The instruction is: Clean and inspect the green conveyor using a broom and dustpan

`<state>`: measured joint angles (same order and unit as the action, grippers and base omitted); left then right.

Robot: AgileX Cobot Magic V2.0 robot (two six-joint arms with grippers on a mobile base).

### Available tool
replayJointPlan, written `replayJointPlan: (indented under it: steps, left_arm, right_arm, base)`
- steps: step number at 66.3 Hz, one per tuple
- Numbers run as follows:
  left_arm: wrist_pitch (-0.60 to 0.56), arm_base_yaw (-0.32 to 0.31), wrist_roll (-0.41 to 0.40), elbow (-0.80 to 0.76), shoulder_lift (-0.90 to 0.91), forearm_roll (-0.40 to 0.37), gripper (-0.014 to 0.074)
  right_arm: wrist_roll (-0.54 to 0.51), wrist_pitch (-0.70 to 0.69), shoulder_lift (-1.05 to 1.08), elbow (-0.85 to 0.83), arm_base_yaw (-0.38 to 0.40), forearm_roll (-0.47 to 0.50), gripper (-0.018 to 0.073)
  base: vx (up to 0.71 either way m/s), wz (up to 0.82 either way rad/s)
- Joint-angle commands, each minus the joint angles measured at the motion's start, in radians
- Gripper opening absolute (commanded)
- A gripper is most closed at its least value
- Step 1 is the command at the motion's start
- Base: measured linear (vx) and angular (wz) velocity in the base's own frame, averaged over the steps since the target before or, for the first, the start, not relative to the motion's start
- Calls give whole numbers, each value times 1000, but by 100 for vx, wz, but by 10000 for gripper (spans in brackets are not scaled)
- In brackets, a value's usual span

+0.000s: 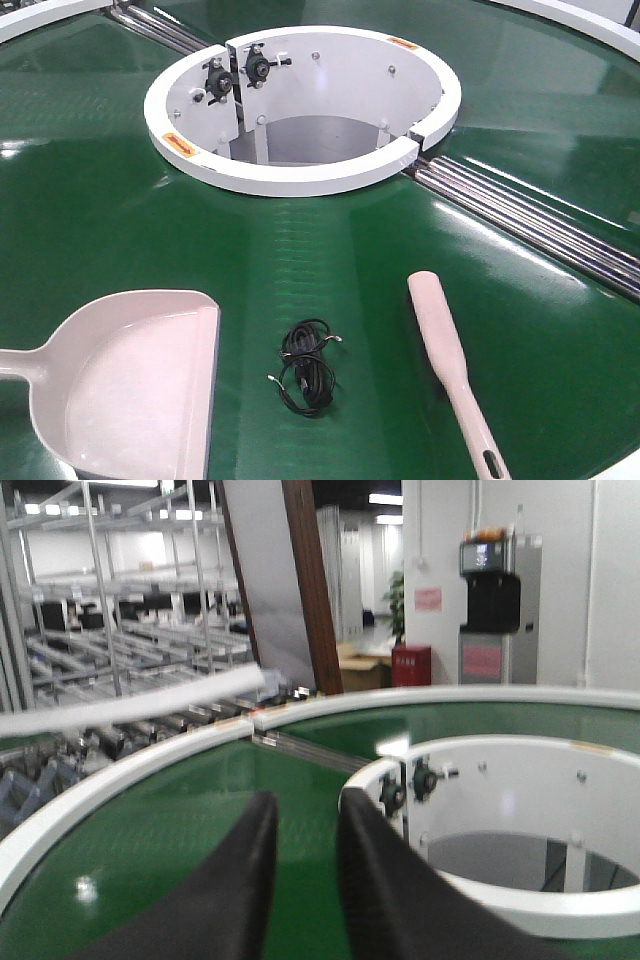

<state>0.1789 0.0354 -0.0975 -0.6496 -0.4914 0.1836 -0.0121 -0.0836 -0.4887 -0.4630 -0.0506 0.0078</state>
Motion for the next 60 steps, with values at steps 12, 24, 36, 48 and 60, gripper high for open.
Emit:
replayJointPlan:
  steps: [12,24,36,48,60]
  left_arm:
    - [-46,1,-9,-47,-41,-9,609]
    - [-46,0,-9,-47,-41,-9,647]
    - [-46,-2,-9,-47,-41,-9,589]
    - [-46,-2,-9,-47,-41,-9,549]
    - [-46,-2,-9,-47,-41,-9,545]
  right_arm:
    - [-1,-88,-35,-33,5,-8,608]
    - [19,-105,-35,-33,5,-8,727]
    - [50,-6,-42,-59,-9,-21,693]
    - [-32,194,-162,-174,-157,-44,653]
    - [29,422,-451,-339,-288,-41,645]
  base:
    - [0,0]
    - [0,0]
    - [0,0]
    - [0,0]
    - [0,0]
